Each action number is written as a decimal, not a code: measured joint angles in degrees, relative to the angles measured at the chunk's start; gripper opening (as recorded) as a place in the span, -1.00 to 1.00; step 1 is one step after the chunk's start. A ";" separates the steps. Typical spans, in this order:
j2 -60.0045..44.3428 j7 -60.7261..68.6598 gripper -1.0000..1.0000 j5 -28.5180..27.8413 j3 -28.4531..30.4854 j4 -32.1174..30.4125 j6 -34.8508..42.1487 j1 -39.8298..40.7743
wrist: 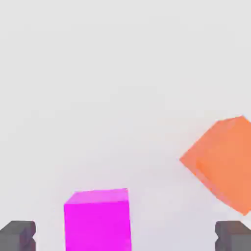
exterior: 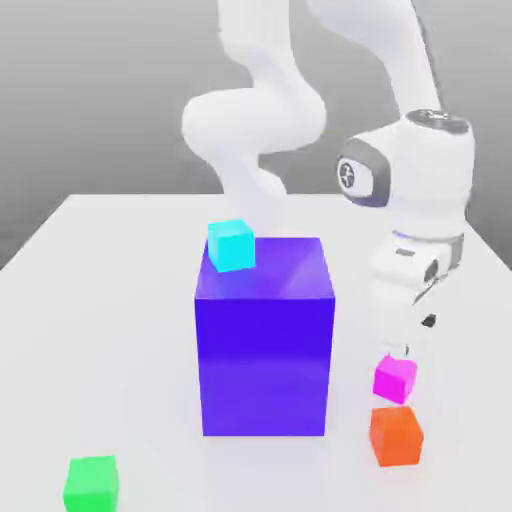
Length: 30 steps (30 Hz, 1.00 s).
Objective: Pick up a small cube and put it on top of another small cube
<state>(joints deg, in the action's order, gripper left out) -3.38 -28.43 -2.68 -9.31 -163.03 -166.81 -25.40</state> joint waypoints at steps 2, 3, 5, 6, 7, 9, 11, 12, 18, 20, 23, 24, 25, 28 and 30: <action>-4.16 -2.28 0.00 -3.43 2.05 0.53 -3.28 -1.31; -6.24 -3.16 0.00 -4.64 3.54 0.89 -4.95 -2.52; -10.38 -4.24 0.00 -5.96 6.29 1.64 -8.32 -5.00; -12.13 -4.51 -1.00 -6.21 7.26 1.96 -9.75 -5.94; -12.13 -4.51 -1.00 -6.21 7.26 1.96 -9.75 -5.94; -12.13 -4.55 -1.00 -6.26 7.26 1.96 -9.74 -5.93; -12.13 -4.65 -1.00 -6.35 7.25 1.96 -9.72 -5.93; -13.01 -4.82 -1.00 -6.54 7.73 2.12 -10.44 -6.37; -3.47 -1.19 -1.00 -1.87 3.70 0.26 -2.80 -3.47; 0.63 0.80 -1.00 0.96 3.00 -0.54 0.52 -3.66; 0.49 -0.81 -1.00 1.37 4.44 3.15 4.90 -0.59; -0.11 -2.18 -1.00 1.30 5.24 4.76 6.16 0.59; -0.79 -3.61 -1.00 1.28 6.09 6.43 7.38 1.65; -2.98 -7.81 -1.00 1.62 8.82 11.54 10.98 4.31; -4.36 -10.41 -1.00 2.19 10.81 14.71 13.17 5.89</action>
<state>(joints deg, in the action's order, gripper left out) -7.74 -38.84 -0.49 1.49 -148.32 -153.64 -19.51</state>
